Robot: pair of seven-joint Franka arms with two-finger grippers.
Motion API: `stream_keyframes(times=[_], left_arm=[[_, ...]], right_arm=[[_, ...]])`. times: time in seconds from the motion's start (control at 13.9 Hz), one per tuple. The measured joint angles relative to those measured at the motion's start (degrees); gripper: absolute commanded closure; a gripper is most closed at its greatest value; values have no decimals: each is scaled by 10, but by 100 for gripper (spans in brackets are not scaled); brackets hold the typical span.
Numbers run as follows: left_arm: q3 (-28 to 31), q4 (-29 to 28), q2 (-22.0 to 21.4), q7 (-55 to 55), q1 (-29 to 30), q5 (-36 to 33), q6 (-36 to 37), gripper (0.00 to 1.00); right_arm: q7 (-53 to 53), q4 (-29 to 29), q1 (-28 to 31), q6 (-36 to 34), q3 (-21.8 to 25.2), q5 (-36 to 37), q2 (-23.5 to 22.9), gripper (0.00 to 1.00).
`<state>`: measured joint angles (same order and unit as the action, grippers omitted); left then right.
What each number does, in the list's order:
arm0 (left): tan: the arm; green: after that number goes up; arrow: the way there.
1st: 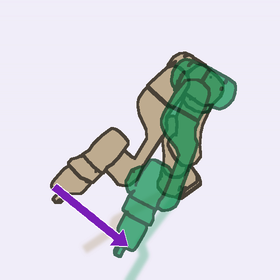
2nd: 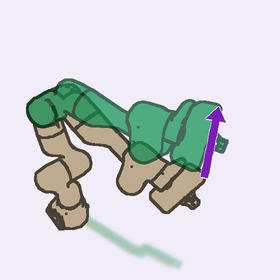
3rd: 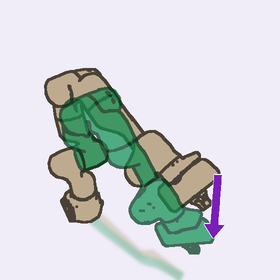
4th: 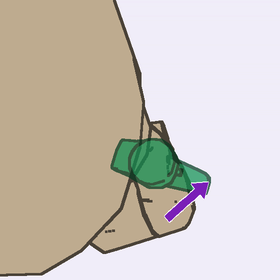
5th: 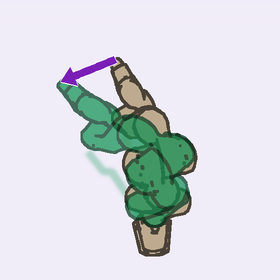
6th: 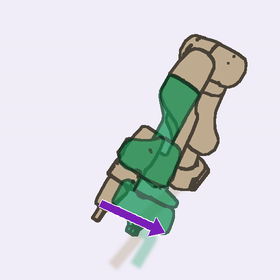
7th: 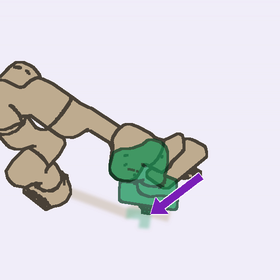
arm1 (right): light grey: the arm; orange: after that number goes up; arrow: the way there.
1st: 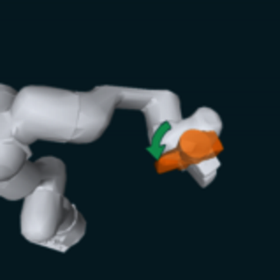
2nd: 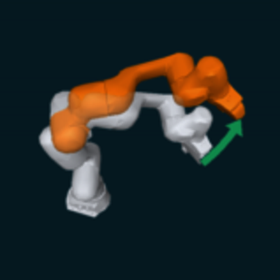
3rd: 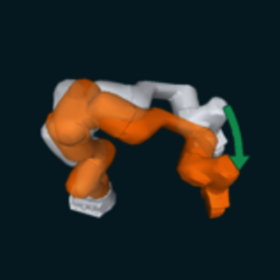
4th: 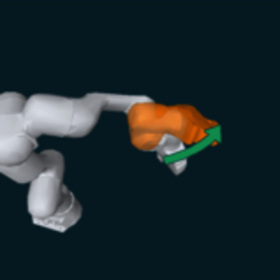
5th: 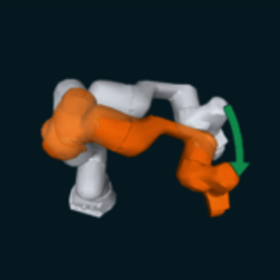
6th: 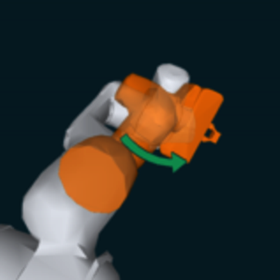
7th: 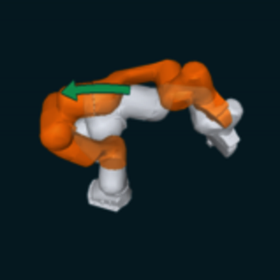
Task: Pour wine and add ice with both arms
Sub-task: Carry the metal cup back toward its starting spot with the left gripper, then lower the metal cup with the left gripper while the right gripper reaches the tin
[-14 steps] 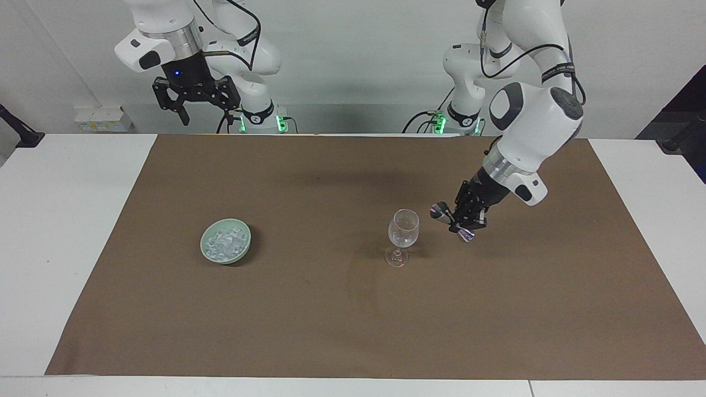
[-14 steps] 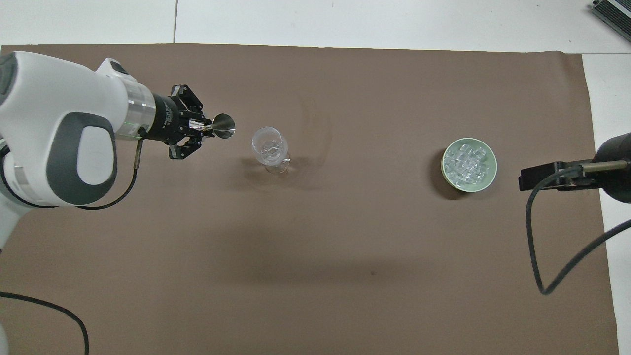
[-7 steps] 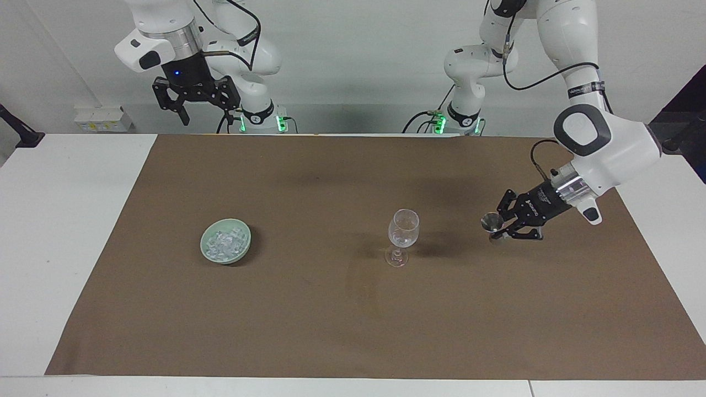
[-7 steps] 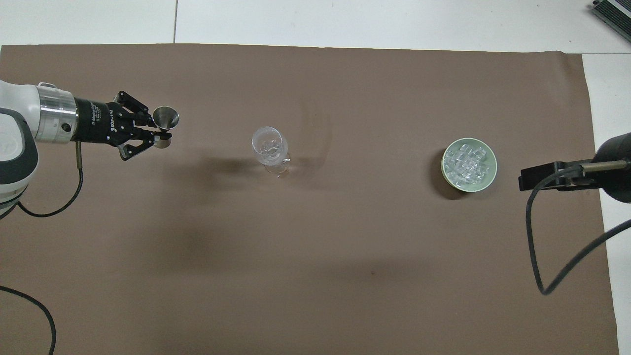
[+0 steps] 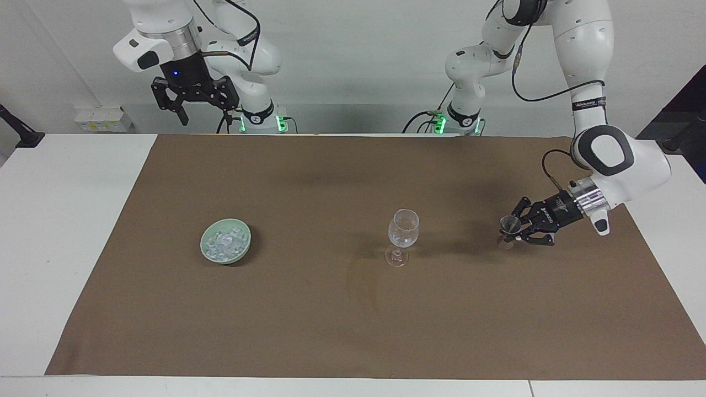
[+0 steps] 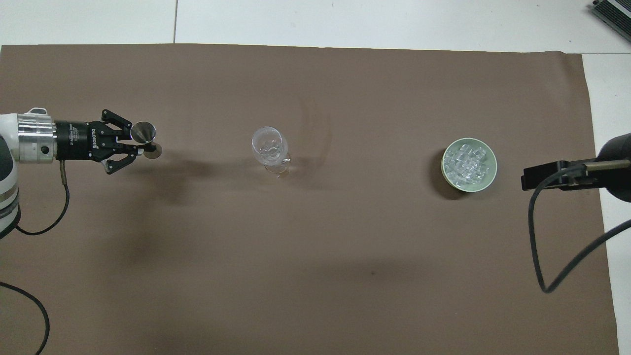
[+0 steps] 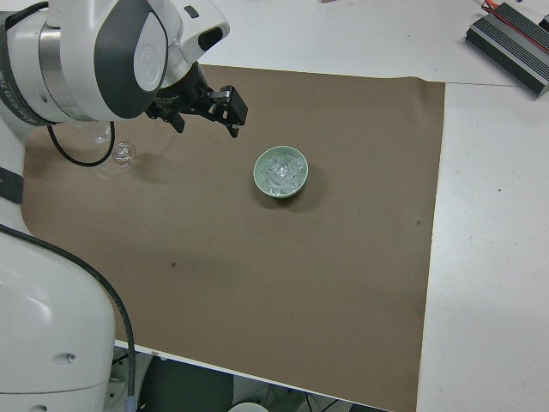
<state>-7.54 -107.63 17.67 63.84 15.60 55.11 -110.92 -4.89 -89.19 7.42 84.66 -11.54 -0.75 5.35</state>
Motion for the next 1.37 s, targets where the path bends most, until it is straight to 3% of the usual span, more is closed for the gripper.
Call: stream_keyframes(times=[0.36, 0.79, 1.37], left_arm=[[0, -10, 36, -92, 61, 32, 44, 100], [1, -52, 44, -180, 83, 83, 48, 100], [1, -52, 57, -199, 86, 85, 42, 100]], right_arm=[[16, 1, 24, 1, 0, -2, -2, 0], [27, -4, 24, 26, 6, -2, 2, 0], [27, -202, 21, 277, 6, -2, -9, 0]])
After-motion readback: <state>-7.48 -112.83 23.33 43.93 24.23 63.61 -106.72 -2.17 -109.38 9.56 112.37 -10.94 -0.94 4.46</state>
